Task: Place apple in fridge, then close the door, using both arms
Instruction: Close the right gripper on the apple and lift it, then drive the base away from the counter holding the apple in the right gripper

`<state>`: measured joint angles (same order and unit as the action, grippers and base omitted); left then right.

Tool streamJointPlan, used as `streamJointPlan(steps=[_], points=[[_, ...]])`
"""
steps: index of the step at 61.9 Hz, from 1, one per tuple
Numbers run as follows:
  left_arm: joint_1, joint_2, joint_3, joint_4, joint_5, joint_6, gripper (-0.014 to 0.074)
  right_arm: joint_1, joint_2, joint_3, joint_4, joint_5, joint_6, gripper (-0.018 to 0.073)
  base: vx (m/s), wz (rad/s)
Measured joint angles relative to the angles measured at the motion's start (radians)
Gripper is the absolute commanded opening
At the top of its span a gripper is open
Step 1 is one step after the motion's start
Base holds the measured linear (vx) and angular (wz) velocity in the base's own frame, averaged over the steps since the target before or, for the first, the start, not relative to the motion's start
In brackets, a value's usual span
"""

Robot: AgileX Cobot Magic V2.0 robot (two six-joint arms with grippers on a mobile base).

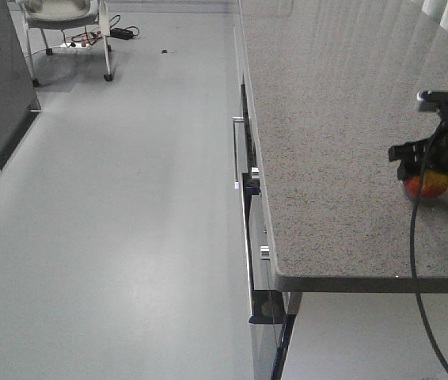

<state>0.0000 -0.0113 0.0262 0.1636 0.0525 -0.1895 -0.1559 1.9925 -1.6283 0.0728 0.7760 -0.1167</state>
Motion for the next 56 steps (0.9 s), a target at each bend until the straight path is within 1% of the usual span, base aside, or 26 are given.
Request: streamJointPlan(steps=[2, 9, 18, 28, 33, 40, 56], points=[[0.0, 0.0, 0.0, 0.0, 0.0, 0.0, -0.0006, 0.0, -0.027, 0.0, 0.012, 0.0, -0.015, -0.0017, 0.0, 0.0], [0.0, 0.0, 0.0, 0.0, 0.0, 0.0, -0.0006, 0.0, -0.146, 0.0, 0.088, -0.001, -0.088, -0.0011, 0.0, 0.0], [0.0, 0.0, 0.0, 0.0, 0.0, 0.0, -0.0006, 0.0, -0.33, 0.0, 0.241, 0.019, -0.212, -0.0011, 0.0, 0.0], [0.0, 0.0, 0.0, 0.0, 0.0, 0.0, -0.0006, 0.0, -0.537, -0.002, 0.406, 0.089, -0.342, -0.0009, 0.0, 0.0], [0.0, 0.0, 0.0, 0.0, 0.0, 0.0, -0.0006, 0.0, -0.636, -0.005, 0.471, 0.141, -0.377, -0.0008, 0.0, 0.0], [0.0, 0.0, 0.0, 0.0, 0.0, 0.0, -0.0006, 0.0, -0.741, -0.006, 0.516, 0.203, -0.397, -0.0006, 0.0, 0.0], [0.0, 0.0, 0.0, 0.0, 0.0, 0.0, -0.0006, 0.0, -0.859, -0.006, 0.526, 0.259, -0.402, -0.0007, 0.0, 0.0]])
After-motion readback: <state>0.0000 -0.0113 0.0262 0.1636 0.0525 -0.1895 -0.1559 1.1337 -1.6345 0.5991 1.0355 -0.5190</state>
